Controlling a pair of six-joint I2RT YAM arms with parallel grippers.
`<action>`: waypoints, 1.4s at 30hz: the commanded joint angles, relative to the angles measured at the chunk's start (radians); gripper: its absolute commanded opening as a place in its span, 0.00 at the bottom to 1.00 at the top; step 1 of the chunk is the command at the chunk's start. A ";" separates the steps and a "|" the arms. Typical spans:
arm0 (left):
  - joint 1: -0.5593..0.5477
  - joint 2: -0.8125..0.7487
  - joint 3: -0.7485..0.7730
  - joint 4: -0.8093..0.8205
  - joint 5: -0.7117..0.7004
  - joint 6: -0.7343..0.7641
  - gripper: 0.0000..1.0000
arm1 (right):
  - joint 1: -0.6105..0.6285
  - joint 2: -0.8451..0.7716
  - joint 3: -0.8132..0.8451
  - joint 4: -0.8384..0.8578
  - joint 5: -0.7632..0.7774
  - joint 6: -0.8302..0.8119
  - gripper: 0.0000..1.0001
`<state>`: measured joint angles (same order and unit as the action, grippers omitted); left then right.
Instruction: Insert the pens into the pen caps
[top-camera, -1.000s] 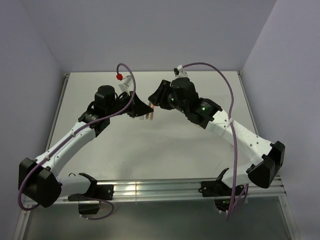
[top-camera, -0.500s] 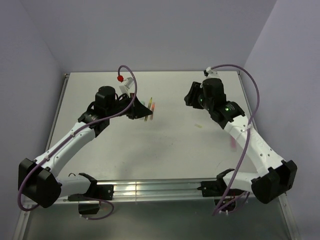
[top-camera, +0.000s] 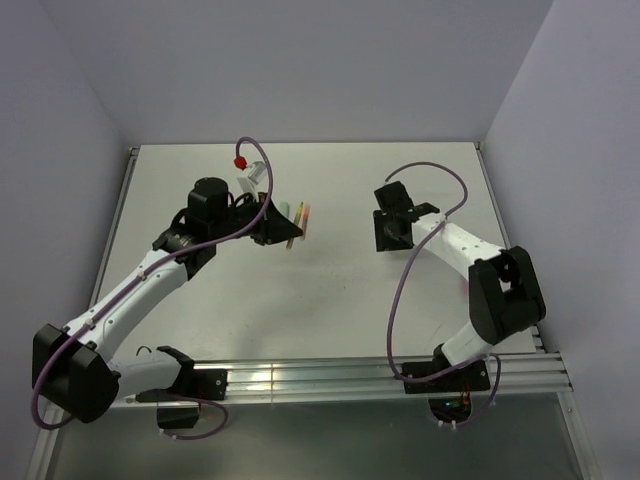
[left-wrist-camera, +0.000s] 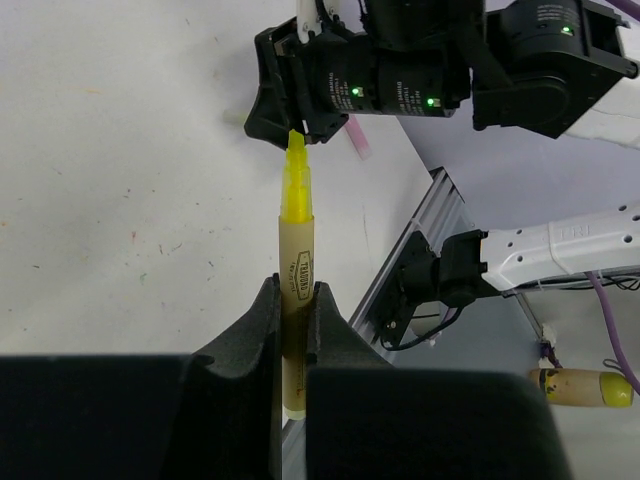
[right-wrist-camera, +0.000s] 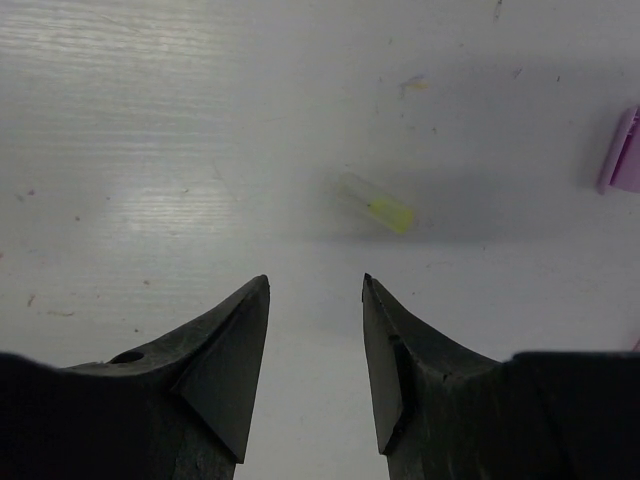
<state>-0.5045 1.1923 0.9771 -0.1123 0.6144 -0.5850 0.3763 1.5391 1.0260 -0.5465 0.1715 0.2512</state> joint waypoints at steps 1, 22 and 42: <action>0.001 -0.033 -0.008 0.019 0.028 0.027 0.00 | -0.008 0.029 0.003 0.010 0.080 -0.026 0.50; 0.003 -0.022 -0.020 0.026 0.047 0.028 0.00 | -0.040 0.182 0.026 0.071 0.154 -0.058 0.48; 0.003 -0.007 -0.017 0.020 0.039 0.031 0.00 | -0.063 0.263 0.103 0.066 0.085 -0.084 0.48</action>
<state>-0.5045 1.1919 0.9680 -0.1181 0.6350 -0.5819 0.3218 1.7901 1.0943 -0.4931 0.2771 0.1726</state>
